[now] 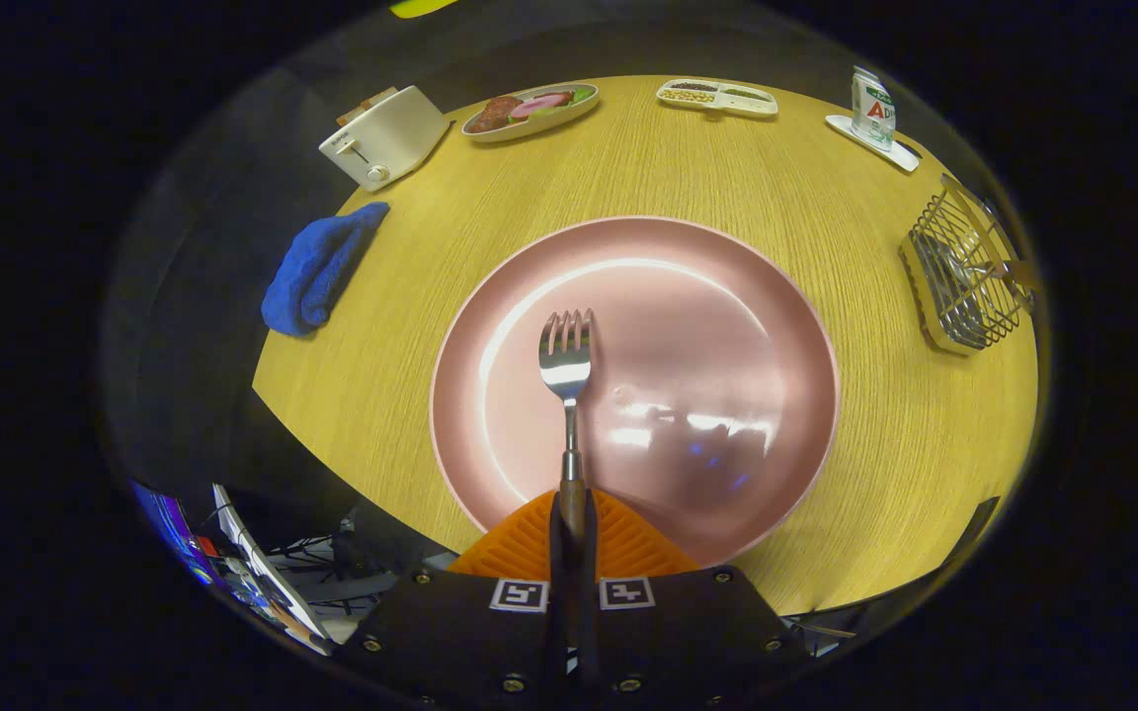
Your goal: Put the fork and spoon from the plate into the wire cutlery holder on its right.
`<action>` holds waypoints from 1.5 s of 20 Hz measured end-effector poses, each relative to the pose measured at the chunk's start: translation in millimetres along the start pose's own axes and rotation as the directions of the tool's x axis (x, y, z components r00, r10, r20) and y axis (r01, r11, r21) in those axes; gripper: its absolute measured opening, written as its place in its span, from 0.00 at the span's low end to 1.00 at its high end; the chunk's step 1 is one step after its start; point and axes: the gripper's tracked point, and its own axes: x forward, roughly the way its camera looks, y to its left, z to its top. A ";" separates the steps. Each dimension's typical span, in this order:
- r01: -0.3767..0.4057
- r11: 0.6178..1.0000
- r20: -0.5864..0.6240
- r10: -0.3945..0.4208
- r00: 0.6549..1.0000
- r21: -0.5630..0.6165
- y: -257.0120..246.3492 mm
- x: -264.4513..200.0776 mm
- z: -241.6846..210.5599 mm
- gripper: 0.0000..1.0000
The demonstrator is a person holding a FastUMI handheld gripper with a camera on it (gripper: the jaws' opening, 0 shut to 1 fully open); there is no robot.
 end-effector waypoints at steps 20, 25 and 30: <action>-0.086 0.984 0.154 0.062 0.986 0.155 -29.6 -56.4 46.6 0.04; -0.087 0.975 0.220 0.041 0.975 0.202 -53.0 -83.1 68.8 0.05; -0.085 0.956 0.291 0.000 0.957 0.282 -87.4 -113.0 88.6 0.05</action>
